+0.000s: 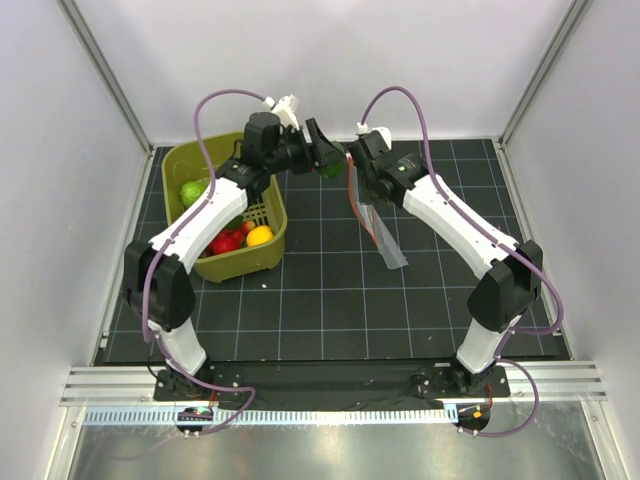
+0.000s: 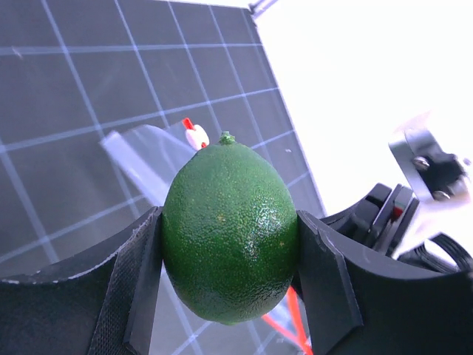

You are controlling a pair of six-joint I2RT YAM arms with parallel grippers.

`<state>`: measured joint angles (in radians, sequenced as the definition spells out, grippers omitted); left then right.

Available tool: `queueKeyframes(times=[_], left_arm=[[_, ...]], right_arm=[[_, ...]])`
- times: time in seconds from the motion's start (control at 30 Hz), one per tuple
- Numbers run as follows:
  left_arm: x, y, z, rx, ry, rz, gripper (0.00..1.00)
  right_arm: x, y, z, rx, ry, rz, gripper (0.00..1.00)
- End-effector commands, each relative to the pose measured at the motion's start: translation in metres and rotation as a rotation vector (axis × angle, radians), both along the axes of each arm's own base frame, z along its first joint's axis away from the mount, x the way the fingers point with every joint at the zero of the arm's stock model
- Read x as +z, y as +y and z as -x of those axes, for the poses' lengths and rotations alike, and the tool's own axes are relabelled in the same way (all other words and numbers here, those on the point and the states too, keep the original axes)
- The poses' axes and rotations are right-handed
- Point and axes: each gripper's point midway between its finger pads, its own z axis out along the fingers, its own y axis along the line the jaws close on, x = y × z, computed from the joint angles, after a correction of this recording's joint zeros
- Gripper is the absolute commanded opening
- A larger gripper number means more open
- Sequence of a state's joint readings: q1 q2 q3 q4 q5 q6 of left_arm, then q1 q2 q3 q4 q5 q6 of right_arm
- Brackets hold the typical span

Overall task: Place the food in the zip-top bag and seal the zipper
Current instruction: Place the fake fruit in the zipper food storage bag.

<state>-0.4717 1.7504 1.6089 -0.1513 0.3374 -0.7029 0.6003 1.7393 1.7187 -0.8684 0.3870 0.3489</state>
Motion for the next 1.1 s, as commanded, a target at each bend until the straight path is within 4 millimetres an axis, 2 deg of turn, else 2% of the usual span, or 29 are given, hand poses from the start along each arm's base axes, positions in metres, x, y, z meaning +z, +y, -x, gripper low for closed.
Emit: queueKeyframes(times=[0.0,0.1,0.2,0.3,0.53,0.63,0.8,0.9,1.0,1.07], left_arm=[[0.028,-0.023,0.008,-0.055,0.001,0.16,0.41],[0.017,-0.035,0.011,-0.077,0.082,0.238,0.39],[0.014,-0.045,0.011,-0.099,0.107,0.303,0.38],[0.01,-0.054,0.014,-0.114,0.117,0.298,0.38],[-0.023,-0.075,0.033,-0.148,0.223,0.255,0.35],[-0.036,-0.076,0.037,-0.158,0.246,0.194,0.34],[-0.075,-0.068,0.042,-0.143,0.25,-0.009,0.32],[-0.092,-0.071,0.046,-0.153,0.266,-0.072,0.32],[-0.1,-0.074,0.044,-0.152,0.28,-0.116,0.32],[-0.097,-0.077,0.044,-0.155,0.274,-0.127,0.33]], right_arm=[[0.027,0.002,-0.006,-0.025,-0.062,-0.076,0.01],[0.029,-0.002,-0.008,-0.039,-0.061,-0.098,0.01],[0.03,-0.003,-0.01,-0.046,-0.058,-0.118,0.01],[0.031,-0.004,-0.012,-0.057,-0.059,-0.132,0.01],[0.032,-0.008,-0.015,-0.07,-0.059,-0.141,0.01],[0.032,-0.009,-0.015,-0.076,-0.061,-0.139,0.01],[0.035,-0.01,-0.016,-0.079,-0.067,-0.14,0.01],[0.036,-0.009,-0.017,-0.077,-0.069,-0.144,0.01],[0.036,-0.008,-0.017,-0.076,-0.067,-0.154,0.01],[0.036,-0.006,-0.016,-0.073,-0.064,-0.164,0.01]])
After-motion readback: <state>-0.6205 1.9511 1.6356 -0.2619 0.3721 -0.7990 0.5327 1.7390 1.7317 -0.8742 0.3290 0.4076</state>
